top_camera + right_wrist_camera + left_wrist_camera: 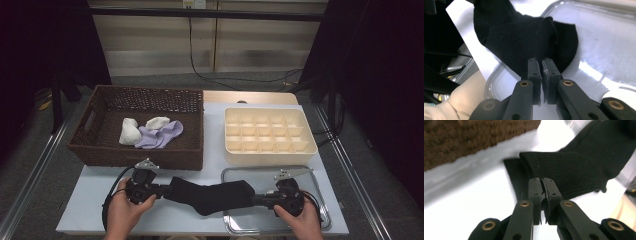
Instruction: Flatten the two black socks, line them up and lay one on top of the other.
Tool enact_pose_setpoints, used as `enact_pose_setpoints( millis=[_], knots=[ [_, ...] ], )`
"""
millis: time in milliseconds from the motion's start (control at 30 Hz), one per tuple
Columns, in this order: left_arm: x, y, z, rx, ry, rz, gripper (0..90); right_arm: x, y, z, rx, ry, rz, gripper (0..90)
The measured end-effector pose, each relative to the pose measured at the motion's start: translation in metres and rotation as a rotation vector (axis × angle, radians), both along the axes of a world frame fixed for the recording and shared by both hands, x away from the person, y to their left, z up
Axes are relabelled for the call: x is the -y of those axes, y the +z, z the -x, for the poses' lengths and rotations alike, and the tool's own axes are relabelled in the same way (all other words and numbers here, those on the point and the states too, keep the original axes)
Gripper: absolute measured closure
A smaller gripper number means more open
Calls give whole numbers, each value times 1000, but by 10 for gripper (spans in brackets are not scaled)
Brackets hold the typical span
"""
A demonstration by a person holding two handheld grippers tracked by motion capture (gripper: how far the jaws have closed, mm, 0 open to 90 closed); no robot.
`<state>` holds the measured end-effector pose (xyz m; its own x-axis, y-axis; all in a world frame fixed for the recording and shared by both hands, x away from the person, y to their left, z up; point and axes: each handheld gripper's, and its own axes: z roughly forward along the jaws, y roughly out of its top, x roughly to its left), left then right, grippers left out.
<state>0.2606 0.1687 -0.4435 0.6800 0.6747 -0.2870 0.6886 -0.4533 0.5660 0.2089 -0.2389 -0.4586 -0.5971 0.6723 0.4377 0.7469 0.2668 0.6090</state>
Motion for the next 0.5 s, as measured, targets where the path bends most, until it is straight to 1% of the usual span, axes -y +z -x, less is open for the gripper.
enact_pose_setpoints(
  millis=[33,67,133,167,200,233,267,300,333,367,400,467,500],
  knots=[
    [0,-1,0,9,1,-2,852,0,0,0,2,-2,10,855],
    [1,-2,0,18,6,-2,853,0,0,0,15,-7,16,855],
    [2,-3,0,43,11,-25,854,0,0,-2,27,-18,13,855],
    [2,-4,0,45,13,-18,858,0,0,-3,37,-25,24,856],
    [2,-4,0,51,12,-20,858,0,0,-3,37,-25,24,856],
    [2,-3,1,65,9,-16,857,0,0,-3,48,-35,24,858],
    [2,-3,2,85,15,-21,855,0,0,-4,41,-30,20,857],
    [2,-2,3,89,17,-16,849,0,0,-5,35,-26,27,857],
    [3,-3,3,74,11,-19,853,0,-1,-5,35,-29,35,857],
    [5,-5,3,68,1,-28,852,0,-3,-6,35,-26,52,857],
    [7,-8,4,70,3,-36,851,0,-4,-5,37,-38,59,857],
    [9,-11,3,76,-3,-60,831,1,-4,-6,23,-35,53,855],
    [8,-11,3,72,-5,-60,839,1,-4,-5,26,-33,54,852]
  ],
)
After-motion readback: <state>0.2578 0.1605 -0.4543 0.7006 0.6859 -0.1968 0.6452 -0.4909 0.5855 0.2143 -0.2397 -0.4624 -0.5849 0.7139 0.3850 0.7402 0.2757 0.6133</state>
